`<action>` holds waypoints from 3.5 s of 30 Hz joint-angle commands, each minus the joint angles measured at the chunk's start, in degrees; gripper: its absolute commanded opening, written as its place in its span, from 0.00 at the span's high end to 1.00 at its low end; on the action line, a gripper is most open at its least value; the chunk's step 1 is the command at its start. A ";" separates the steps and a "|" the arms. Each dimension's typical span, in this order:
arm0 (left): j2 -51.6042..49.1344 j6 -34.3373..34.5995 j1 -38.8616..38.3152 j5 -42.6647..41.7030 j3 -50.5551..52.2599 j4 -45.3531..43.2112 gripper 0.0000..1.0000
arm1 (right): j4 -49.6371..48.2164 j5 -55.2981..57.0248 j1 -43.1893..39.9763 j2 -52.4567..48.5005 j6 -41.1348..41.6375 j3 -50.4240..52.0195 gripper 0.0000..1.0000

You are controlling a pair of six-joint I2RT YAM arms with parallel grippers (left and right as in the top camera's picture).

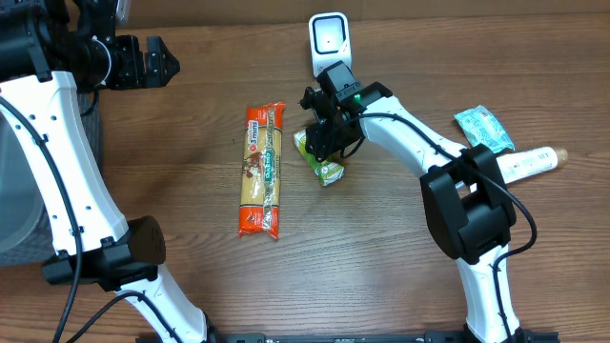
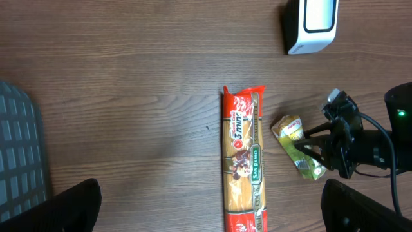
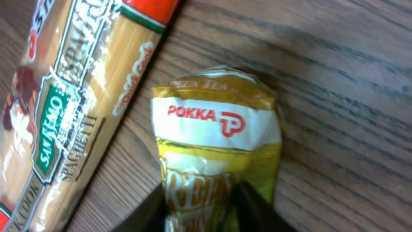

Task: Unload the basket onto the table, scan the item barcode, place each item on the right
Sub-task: 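Lift the POKKA packet toward the white scanner, then hold the POKKA packet in front of the scanner with right gripper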

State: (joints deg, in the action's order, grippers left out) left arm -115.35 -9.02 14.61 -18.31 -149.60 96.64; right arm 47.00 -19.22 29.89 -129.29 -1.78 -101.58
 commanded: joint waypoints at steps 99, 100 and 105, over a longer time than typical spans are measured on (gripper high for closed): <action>-0.59 -0.17 -0.39 -0.76 -0.09 0.00 0.00 | -73.70 26.40 -1.92 -7.26 -78.38 -1.25 0.96; -0.59 -0.17 -0.39 -0.76 -0.09 0.00 0.00 | -73.64 26.43 -1.95 -7.26 -78.38 -1.25 0.96; -0.59 -0.17 -0.39 -0.76 -0.09 0.00 0.00 | -72.32 25.88 -2.08 -7.26 -77.53 -1.25 0.96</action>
State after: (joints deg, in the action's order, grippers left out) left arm -115.35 -9.02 14.61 -18.31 -149.60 96.64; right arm -24.62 7.62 27.83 -137.53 -80.55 -101.67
